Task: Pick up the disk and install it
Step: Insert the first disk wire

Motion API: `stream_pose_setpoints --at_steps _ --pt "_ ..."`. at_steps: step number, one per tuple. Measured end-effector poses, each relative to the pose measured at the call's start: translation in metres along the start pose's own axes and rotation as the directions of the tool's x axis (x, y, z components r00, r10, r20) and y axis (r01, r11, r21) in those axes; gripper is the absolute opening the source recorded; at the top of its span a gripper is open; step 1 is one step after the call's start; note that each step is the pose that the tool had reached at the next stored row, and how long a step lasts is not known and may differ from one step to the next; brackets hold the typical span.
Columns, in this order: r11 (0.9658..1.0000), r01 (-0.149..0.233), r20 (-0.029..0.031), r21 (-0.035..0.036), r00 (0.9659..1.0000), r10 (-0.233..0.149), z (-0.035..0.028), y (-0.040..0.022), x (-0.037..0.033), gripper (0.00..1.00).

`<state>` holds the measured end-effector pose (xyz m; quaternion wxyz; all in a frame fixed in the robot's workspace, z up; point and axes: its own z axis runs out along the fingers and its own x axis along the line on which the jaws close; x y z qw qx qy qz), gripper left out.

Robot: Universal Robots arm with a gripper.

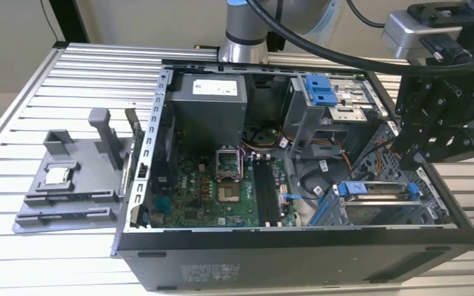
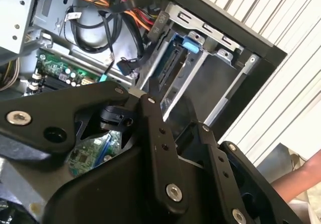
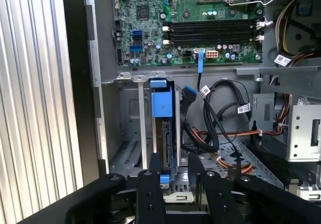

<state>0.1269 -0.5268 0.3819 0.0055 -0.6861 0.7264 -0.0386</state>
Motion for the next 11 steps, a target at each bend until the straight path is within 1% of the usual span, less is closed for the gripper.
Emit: stream_pose_setpoints --at_steps 5,7,8,9,11 --pt "1.0000 -0.008 -0.0009 -0.0003 1.0000 0.008 0.0019 -0.0089 -0.0055 1.00" --pt "0.9999 -0.012 -0.0014 -0.0005 0.9999 0.012 0.0028 -0.0115 -0.0072 1.00" --pt "0.9999 -0.014 -0.0033 -0.0008 0.9999 0.014 0.0034 -0.0120 -0.0075 1.00" --pt "0.9999 -0.017 -0.0068 -0.0013 0.9998 0.017 0.0040 -0.0122 -0.0078 1.00" --pt "0.9998 -0.021 -0.0155 -0.0035 0.9997 0.020 0.0046 -0.0124 -0.0084 1.00"
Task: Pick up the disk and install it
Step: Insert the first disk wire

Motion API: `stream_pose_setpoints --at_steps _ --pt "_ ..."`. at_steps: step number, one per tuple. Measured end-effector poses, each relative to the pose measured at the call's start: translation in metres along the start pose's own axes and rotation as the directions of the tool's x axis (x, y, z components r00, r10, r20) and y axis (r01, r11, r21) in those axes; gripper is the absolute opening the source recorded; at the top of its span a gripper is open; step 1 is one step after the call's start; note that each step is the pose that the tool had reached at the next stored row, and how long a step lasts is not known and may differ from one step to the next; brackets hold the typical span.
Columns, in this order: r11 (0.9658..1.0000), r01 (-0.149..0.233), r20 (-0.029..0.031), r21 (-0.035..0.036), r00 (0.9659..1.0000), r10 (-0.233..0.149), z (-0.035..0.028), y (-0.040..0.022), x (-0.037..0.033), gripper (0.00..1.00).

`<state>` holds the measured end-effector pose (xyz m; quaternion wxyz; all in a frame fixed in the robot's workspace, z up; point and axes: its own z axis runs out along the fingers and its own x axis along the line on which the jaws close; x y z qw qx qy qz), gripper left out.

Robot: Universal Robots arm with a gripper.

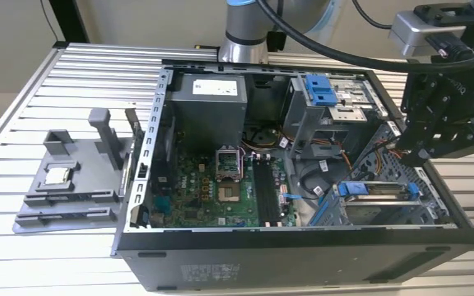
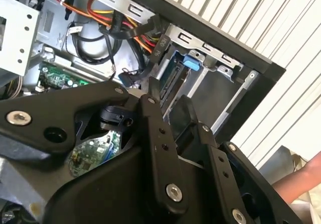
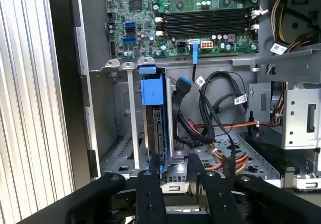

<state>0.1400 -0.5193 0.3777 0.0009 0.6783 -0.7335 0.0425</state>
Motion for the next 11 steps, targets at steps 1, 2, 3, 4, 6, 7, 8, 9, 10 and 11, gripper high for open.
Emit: stream_pose_setpoints --at_steps 1,2,3,4,6,7,8,9,10,11 --pt "1.0000 -0.001 -0.0039 -0.0008 1.0000 0.001 0.0002 0.0000 -0.0007 1.00" --pt "1.0000 -0.001 -0.0077 -0.0013 1.0000 0.001 0.0003 -0.0001 -0.0017 1.00" --pt "1.0000 -0.001 -0.0122 -0.0017 0.9999 0.001 0.0004 -0.0001 -0.0026 1.00" --pt "1.0000 -0.001 -0.0187 -0.0018 0.9998 0.001 0.0005 -0.0001 -0.0035 1.00" --pt "1.0000 -0.001 -0.0387 -0.0008 0.9992 0.001 0.0010 -0.0002 -0.0049 1.00" --pt "1.0000 -0.001 -0.0471 -0.0004 0.9989 0.001 0.0014 -0.0003 -0.0060 1.00" --pt "1.0000 0.000 -0.0524 -0.0001 0.9986 0.000 0.0017 -0.0007 -0.0075 1.00" --pt "1.0000 0.000 -0.0564 0.0002 0.9984 0.001 0.0019 -0.0010 -0.0091 1.00" --pt "1.0000 -0.001 -0.0589 0.0004 0.9983 0.001 0.0025 -0.0013 -0.0107 1.00" --pt "1.0000 -0.001 -0.0605 0.0005 0.9982 0.001 0.0033 -0.0016 -0.0124 1.00"
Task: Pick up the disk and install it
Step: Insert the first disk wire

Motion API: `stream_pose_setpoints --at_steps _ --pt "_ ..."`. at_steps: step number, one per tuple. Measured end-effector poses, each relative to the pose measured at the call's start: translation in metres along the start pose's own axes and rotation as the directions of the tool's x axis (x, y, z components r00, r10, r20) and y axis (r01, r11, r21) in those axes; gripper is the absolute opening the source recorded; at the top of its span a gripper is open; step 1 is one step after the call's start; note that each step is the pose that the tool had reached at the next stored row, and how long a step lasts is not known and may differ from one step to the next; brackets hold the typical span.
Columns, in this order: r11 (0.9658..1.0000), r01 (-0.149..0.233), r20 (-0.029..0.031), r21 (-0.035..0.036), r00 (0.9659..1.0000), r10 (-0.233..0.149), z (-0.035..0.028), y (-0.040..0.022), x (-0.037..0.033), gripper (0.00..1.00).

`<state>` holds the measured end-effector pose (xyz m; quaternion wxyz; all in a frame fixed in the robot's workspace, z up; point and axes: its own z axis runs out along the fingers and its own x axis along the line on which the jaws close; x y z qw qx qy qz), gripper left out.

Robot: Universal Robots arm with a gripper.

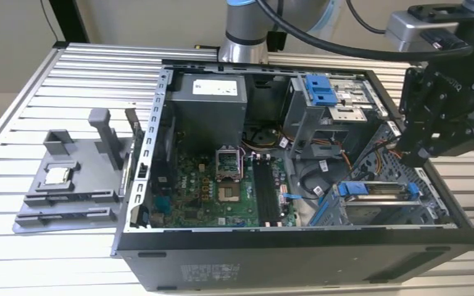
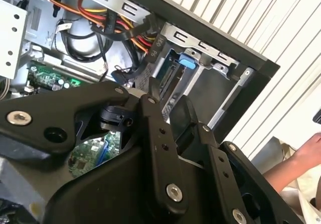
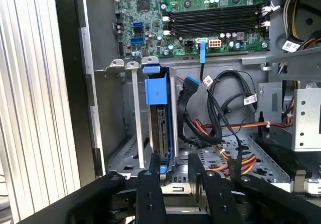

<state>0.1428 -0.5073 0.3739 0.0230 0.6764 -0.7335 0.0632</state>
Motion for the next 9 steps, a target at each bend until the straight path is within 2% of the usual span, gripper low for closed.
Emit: stream_pose_setpoints --at_steps 3,5,9 --pt "1.0000 0.000 -0.0033 0.0002 1.0000 0.000 0.0015 -0.0008 -0.0076 1.00" --pt "1.0000 0.000 -0.0077 0.0005 1.0000 0.000 0.0028 -0.0017 -0.0126 1.00" --pt "1.0000 0.002 -0.0328 -0.0012 0.9995 -0.002 0.0046 -0.0063 -0.0200 1.00"
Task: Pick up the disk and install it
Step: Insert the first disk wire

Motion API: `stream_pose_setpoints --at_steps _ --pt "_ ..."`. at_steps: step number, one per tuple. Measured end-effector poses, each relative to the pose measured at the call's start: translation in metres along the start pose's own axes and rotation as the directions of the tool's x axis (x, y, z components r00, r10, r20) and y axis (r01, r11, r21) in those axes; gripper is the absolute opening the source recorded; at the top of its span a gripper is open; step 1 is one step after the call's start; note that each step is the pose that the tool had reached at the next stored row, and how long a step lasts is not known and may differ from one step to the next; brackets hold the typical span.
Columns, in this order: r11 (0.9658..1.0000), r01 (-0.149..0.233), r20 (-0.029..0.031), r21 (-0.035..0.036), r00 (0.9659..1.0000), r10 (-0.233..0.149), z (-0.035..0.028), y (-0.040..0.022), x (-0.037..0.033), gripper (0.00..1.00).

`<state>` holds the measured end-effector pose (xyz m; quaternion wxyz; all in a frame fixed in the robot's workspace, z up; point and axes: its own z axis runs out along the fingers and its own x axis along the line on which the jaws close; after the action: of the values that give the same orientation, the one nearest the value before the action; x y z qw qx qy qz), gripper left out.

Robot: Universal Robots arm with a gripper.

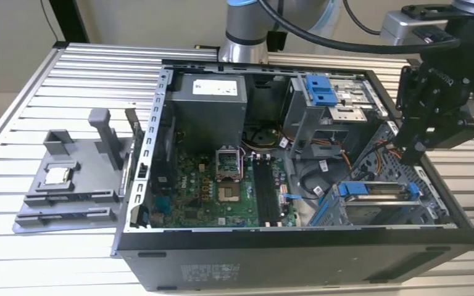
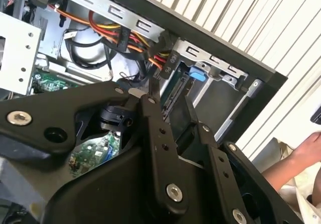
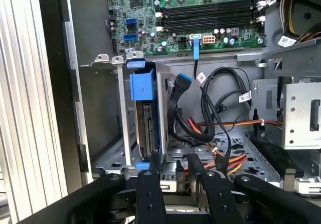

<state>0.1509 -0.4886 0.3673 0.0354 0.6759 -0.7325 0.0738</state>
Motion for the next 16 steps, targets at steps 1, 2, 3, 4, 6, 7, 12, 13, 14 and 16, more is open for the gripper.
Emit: stream_pose_setpoints --at_steps 1,2,3,4,6,7,12,13,14,16 --pt "1.0000 0.000 -0.0045 -0.0007 1.0000 0.000 0.0005 -0.0013 -0.0016 1.00" --pt "1.0000 0.001 -0.0089 -0.0013 1.0000 -0.001 0.0011 -0.0028 -0.0034 1.00" --pt "1.0000 0.001 -0.0126 -0.0019 0.9999 -0.001 0.0017 -0.0043 -0.0050 1.00" --pt "1.0000 0.001 -0.0147 -0.0029 0.9999 -0.001 0.0025 -0.0058 -0.0065 1.00" --pt "1.0000 0.002 -0.0173 -0.0035 0.9998 -0.002 0.0041 -0.0073 -0.0082 1.00" --pt "1.0000 0.002 -0.0186 -0.0034 0.9998 -0.002 0.0051 -0.0078 -0.0087 1.00" --pt "1.0000 0.002 -0.0204 -0.0033 0.9998 -0.002 0.0093 -0.0085 -0.0101 1.00" --pt "1.0000 0.002 -0.0206 -0.0033 0.9998 -0.002 0.0101 -0.0086 -0.0104 1.00" --pt "1.0000 0.002 -0.0207 -0.0033 0.9998 -0.002 0.0108 -0.0086 -0.0105 1.00" --pt "1.0000 0.002 -0.0209 -0.0033 0.9998 -0.002 0.0120 -0.0087 -0.0108 1.00"
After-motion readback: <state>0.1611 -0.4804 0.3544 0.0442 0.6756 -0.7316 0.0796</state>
